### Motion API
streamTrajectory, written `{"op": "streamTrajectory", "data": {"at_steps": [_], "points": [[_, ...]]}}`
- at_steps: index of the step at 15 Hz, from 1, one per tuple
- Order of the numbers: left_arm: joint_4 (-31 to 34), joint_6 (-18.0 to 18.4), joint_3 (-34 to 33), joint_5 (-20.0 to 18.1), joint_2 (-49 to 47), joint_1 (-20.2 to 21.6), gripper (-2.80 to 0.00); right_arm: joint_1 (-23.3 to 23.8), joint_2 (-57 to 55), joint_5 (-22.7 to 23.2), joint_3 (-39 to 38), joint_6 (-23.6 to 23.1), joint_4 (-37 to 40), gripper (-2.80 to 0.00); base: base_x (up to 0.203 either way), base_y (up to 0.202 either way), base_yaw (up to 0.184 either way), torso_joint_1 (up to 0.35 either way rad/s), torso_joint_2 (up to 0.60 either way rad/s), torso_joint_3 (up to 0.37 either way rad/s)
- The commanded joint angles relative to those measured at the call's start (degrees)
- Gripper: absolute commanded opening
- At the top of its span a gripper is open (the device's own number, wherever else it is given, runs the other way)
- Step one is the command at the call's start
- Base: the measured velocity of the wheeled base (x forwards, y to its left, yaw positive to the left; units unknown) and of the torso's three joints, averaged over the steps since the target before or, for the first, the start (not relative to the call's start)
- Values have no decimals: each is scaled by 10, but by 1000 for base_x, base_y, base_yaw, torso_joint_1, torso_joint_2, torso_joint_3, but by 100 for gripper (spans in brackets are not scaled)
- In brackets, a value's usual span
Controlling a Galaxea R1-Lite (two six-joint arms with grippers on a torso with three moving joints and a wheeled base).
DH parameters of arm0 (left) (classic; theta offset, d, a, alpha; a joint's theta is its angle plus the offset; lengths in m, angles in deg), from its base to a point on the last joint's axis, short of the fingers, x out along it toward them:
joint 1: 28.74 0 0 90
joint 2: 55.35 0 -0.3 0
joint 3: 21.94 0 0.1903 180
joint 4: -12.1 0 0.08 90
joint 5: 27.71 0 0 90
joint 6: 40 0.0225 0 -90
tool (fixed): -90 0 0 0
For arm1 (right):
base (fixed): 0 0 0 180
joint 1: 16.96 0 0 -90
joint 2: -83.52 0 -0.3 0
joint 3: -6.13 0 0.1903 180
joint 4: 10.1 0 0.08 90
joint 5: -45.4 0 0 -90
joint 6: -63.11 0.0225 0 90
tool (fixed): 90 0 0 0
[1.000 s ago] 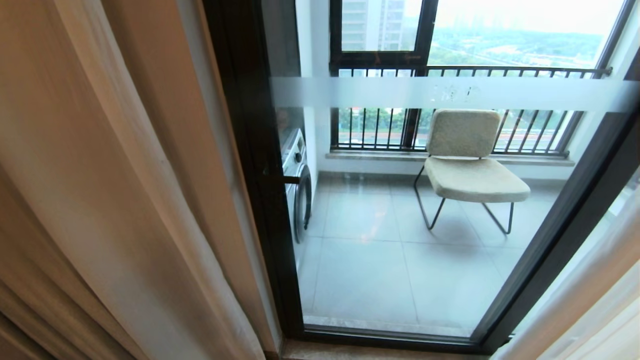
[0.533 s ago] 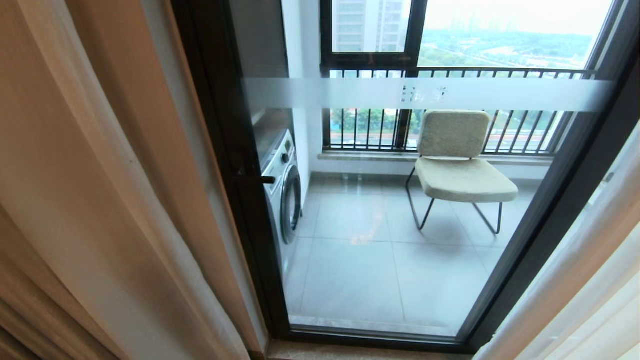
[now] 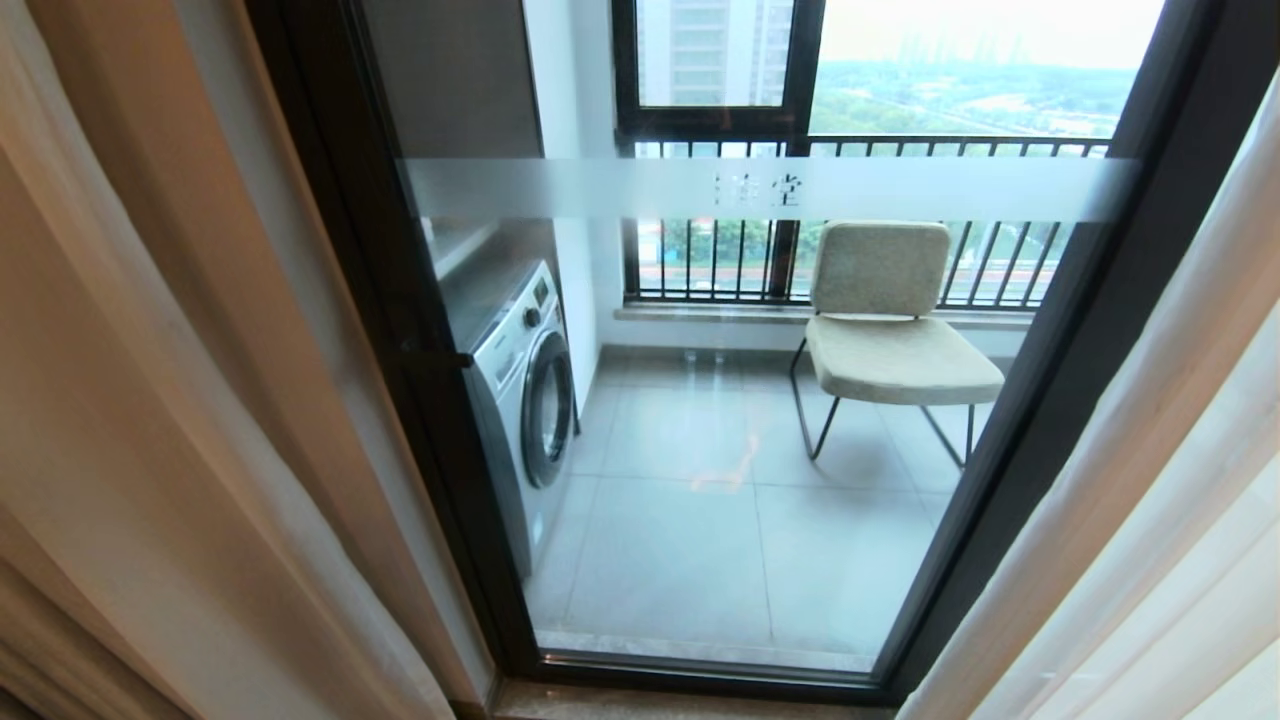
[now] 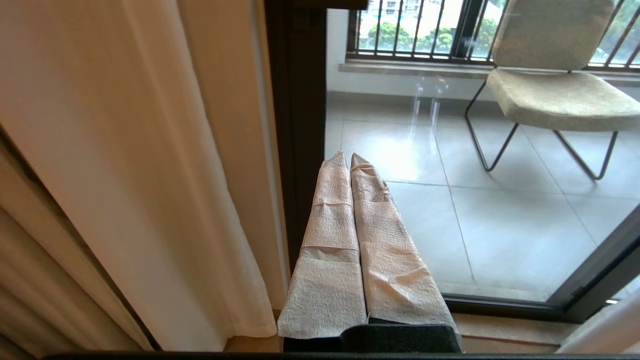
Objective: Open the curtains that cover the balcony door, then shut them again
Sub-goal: Pull the inner curtains open on both sides
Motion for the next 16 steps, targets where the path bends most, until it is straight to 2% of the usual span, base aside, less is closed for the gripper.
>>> {"op": "streamTrajectory", "data": {"at_steps": [1, 16], "points": [[0, 0, 0, 0, 1, 0, -280, 0, 0, 0, 0, 0, 0, -280, 0, -191, 1, 6, 2, 1], [0, 1, 0, 0, 1, 0, -280, 0, 0, 0, 0, 0, 0, -280, 0, -189, 2, 3, 3, 2]]}}
